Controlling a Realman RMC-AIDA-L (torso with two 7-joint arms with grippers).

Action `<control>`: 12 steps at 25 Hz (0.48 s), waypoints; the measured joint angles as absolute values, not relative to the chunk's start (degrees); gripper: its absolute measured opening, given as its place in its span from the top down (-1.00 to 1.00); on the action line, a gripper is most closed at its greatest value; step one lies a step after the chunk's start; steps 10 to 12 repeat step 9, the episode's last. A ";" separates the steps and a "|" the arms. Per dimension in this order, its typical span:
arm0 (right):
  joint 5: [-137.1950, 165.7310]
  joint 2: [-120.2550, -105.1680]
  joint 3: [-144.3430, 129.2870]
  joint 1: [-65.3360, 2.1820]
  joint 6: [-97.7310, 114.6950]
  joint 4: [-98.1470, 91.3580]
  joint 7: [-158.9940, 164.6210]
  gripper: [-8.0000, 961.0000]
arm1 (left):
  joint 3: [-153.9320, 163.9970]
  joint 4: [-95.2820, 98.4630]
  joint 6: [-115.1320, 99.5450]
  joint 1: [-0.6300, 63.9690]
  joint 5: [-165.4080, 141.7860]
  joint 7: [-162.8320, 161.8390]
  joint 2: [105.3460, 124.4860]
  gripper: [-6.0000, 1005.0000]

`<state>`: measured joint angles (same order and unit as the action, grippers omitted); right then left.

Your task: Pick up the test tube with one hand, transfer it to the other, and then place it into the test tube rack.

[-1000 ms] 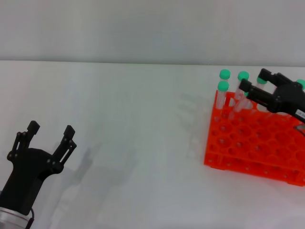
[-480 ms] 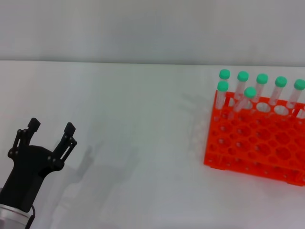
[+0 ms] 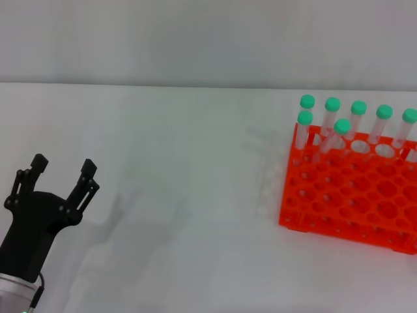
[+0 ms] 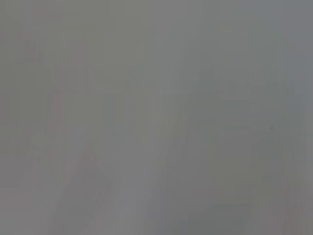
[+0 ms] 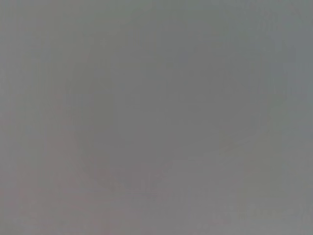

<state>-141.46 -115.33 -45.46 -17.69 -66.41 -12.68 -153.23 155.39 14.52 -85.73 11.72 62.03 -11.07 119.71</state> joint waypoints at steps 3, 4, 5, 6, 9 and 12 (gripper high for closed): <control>-141.54 -115.38 -45.29 -18.11 -66.35 -12.07 -153.26 -0.70 | 155.32 14.50 -85.80 11.97 62.06 -11.06 119.70 -0.77; -141.54 -115.45 -45.28 -18.22 -66.36 -11.95 -153.27 -0.70 | 155.18 14.49 -85.82 12.00 62.08 -11.06 119.70 -0.77; -141.55 -115.50 -45.28 -18.31 -66.39 -11.81 -153.28 -0.70 | 154.91 14.50 -85.84 12.01 62.10 -11.06 119.70 -0.77; -141.57 -115.51 -45.27 -18.41 -66.50 -11.48 -153.30 -0.70 | 154.57 14.49 -85.85 11.99 62.15 -11.06 119.70 -0.77; -141.86 -115.47 -45.26 -18.48 -66.64 -10.76 -153.30 -0.70 | 153.84 14.50 -85.87 11.96 62.16 -11.11 119.71 -0.77; -141.86 -115.47 -45.26 -18.48 -66.64 -10.76 -153.30 -0.70 | 153.84 14.50 -85.87 11.96 62.16 -11.11 119.71 -0.77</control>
